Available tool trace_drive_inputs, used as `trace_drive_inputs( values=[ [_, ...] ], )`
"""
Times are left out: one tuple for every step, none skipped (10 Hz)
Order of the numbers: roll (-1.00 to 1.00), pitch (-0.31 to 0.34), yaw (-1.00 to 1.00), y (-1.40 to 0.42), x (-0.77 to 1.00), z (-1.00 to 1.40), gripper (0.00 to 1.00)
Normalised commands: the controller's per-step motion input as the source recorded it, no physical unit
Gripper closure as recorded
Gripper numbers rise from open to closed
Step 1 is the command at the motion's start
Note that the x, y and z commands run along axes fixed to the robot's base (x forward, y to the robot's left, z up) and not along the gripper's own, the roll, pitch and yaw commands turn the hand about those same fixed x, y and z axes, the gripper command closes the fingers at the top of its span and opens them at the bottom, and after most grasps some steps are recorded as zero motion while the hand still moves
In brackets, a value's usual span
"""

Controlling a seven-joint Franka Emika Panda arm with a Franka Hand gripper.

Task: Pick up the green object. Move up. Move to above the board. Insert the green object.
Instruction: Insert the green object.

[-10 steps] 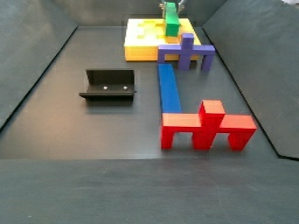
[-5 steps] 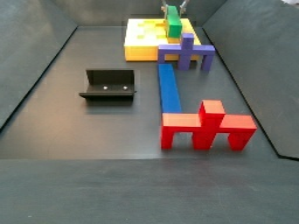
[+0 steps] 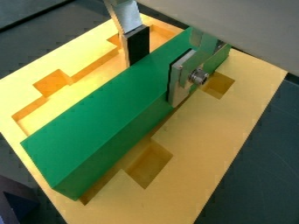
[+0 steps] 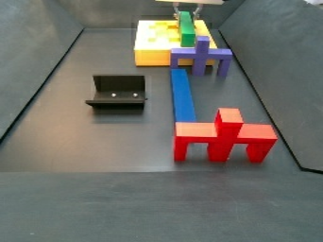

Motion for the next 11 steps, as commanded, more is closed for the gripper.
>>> trace_drive_inputs(
  values=[
    [0.06, 0.014, 0.00, -0.13, 0.13, -0.32, 1.00],
    [0.03, 0.033, 0.00, -0.12, 0.25, -0.35, 1.00],
    [0.03, 0.000, 0.00, 0.00, 0.09, -0.36, 1.00],
    [0.03, 0.000, 0.15, 0.00, 0.00, -0.28, 1.00],
    [0.04, -0.043, 0.29, 0.00, -0.15, -0.15, 1.00],
    [0.05, -0.071, 0.34, 0.00, -0.28, -0.12, 1.00],
    [0.06, -0.061, 0.34, 0.00, -0.23, -0.15, 1.00],
    [0.10, 0.000, 0.21, -0.05, 0.00, -0.21, 1.00],
    [0.07, 0.000, 0.05, 0.00, 0.00, -0.25, 1.00],
    [0.00, 0.000, 0.01, 0.00, 0.00, -0.17, 1.00],
    [0.00, 0.000, 0.00, 0.00, 0.00, 0.00, 1.00]
  ],
)
